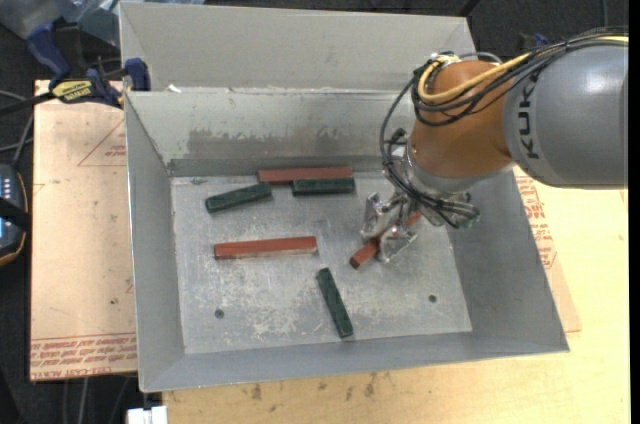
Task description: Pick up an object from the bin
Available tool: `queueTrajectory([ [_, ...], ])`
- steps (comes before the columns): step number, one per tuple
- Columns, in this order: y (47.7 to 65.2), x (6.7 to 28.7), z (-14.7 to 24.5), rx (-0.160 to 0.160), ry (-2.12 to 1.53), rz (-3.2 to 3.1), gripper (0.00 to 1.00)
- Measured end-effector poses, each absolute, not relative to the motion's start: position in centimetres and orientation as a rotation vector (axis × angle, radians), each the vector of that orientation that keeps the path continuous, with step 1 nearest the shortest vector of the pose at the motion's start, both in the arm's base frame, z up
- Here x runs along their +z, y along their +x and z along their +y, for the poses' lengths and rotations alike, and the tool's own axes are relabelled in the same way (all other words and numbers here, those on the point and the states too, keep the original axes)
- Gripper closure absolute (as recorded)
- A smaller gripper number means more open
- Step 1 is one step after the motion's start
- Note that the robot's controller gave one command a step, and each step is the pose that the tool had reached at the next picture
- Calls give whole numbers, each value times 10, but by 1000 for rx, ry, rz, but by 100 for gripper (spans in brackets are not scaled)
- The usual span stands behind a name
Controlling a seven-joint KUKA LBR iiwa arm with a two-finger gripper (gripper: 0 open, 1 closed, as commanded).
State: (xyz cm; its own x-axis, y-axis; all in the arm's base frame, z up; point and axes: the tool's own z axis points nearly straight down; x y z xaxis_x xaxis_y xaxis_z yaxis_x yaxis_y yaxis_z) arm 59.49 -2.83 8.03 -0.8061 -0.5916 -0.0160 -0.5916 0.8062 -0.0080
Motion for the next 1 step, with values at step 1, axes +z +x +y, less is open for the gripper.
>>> queueTrajectory([
  [1,613,258,-27,-6,-932,2986,100],
])
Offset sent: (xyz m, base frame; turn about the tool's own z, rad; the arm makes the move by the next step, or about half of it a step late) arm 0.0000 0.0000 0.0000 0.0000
